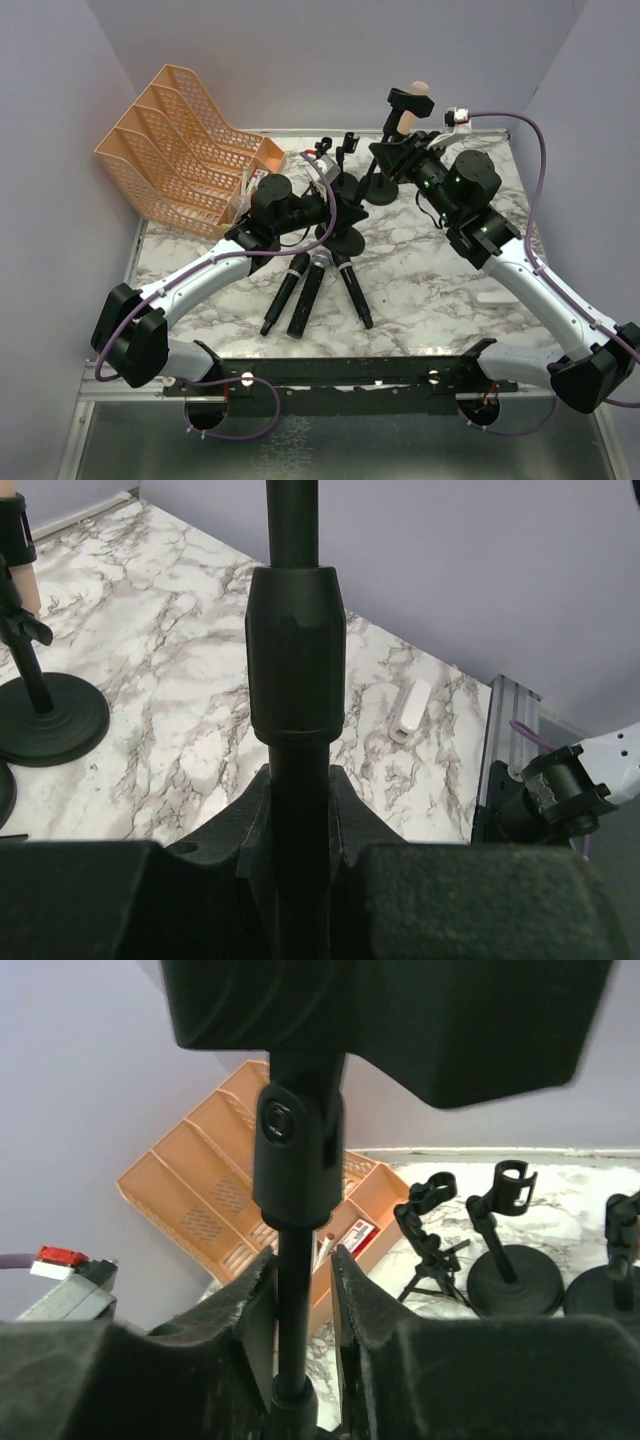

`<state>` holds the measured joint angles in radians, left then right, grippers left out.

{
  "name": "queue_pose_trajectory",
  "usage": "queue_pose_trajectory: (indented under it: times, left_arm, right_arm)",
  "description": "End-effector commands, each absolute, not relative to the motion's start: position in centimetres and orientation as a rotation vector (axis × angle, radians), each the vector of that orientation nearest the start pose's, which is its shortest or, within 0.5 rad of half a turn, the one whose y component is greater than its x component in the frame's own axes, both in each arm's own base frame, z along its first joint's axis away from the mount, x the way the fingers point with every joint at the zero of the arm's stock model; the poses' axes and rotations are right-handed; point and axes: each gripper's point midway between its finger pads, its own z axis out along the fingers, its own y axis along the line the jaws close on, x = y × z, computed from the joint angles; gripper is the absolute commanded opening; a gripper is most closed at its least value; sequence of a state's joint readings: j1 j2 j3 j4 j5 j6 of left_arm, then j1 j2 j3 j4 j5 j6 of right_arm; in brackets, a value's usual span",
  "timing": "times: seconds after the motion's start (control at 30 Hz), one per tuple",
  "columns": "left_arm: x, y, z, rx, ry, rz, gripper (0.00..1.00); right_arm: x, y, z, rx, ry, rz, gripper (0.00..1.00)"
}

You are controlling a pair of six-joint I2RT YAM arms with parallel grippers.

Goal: Attach the microphones to the stand

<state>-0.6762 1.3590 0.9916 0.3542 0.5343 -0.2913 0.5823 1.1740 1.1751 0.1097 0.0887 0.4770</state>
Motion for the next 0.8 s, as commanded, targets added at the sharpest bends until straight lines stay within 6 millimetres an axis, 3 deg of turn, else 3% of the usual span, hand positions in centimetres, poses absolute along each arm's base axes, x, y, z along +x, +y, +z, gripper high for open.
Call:
queue_pose_trajectory:
  times: [0.0,0.07,0.1,0.23,0.3,0.53,0.77]
  left_arm:
    - [26.3,-34.4,33.2,0.760,1.397,-1.188,0.02]
    - [26.7,-34.1,32.9,0.721,1.420,-1.174,0.12]
    - [27.0,-34.0,32.6,0.695,1.437,-1.165,0.22]
    - [27.9,-32.9,31.1,0.593,1.503,-1.118,0.60]
    - [28.2,-32.1,30.4,0.538,1.531,-1.084,0.72]
    - [29.4,-28.5,27.7,0.370,1.656,-0.906,0.80]
    - [29.7,-26.8,26.0,0.313,1.760,-0.804,0.81]
  right_arm:
    - [34.4,24.4,41.9,-0.100,1.481,0.821,0.21]
    - [34.5,24.3,42.0,-0.111,1.471,0.810,0.07]
    - [34.6,24.3,42.1,-0.119,1.466,0.802,0.01]
    - [34.7,24.4,42.2,-0.198,1.417,0.752,0.01]
    - [34.4,24.6,42.0,-0.257,1.378,0.729,0.01]
    - [36.8,23.0,39.3,-0.219,1.341,0.557,0.01]
    - [39.0,22.8,35.6,-0.231,1.262,0.443,0.01]
